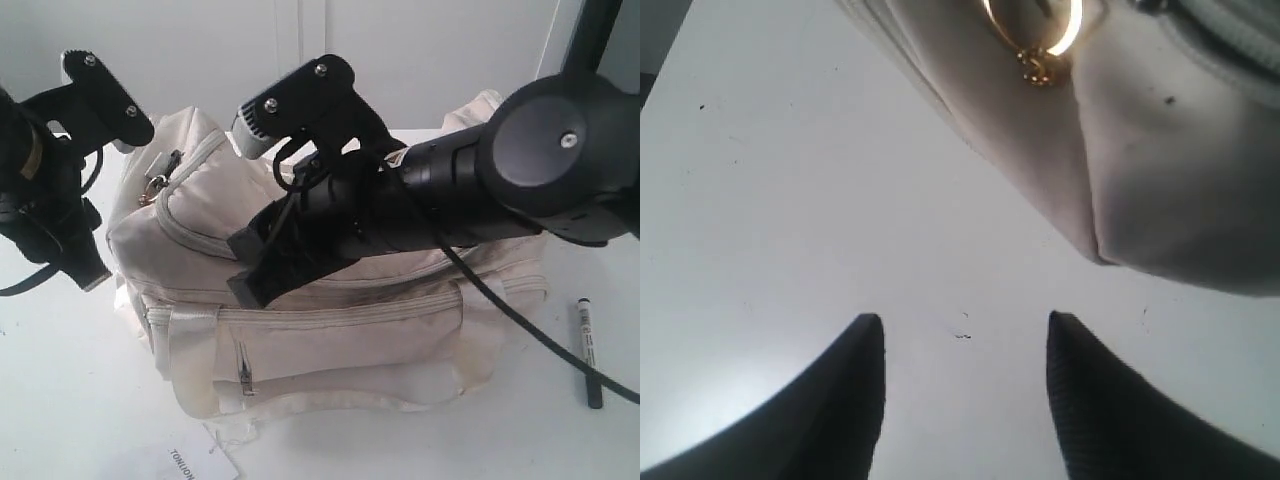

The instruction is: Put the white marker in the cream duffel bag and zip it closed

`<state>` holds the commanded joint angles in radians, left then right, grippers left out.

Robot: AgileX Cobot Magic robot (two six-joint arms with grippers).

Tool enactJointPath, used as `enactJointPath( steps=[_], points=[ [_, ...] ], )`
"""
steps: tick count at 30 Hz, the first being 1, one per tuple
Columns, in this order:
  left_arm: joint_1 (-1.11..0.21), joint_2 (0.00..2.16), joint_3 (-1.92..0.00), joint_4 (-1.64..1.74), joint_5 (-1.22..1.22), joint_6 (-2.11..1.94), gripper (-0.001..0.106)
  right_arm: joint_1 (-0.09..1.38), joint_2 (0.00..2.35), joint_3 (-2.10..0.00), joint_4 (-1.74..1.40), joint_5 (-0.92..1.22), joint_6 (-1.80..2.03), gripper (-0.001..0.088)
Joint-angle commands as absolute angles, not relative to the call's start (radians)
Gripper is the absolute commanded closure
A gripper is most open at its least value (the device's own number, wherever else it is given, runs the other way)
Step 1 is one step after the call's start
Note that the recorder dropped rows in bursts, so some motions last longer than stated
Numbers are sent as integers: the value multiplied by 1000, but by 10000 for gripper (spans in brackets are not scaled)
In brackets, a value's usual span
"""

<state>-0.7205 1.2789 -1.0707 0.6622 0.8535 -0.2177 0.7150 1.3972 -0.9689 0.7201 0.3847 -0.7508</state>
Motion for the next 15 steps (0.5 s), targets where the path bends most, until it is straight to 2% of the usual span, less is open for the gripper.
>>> enactJointPath(
  steps=[2,4,8,11,12,15],
  points=[
    [-720,1255,-1071,649,838,-201,581,689,1379,-969,719,426,-734,436],
    [-720,1236,-1071,646,823,-201,647,667,1364,-969,716,465,-716,512],
    [-720,1215,-1071,633,785,-201,840,631,1336,-969,699,535,-685,730],
    [-720,1213,-1071,608,755,-185,1001,607,1318,-969,673,598,-645,851],
    [-720,1211,-1071,591,744,-152,1044,599,1316,-969,658,623,-628,868],
    [-720,1211,-1071,520,693,-19,1053,579,1317,-981,599,707,-565,868]
  ],
)
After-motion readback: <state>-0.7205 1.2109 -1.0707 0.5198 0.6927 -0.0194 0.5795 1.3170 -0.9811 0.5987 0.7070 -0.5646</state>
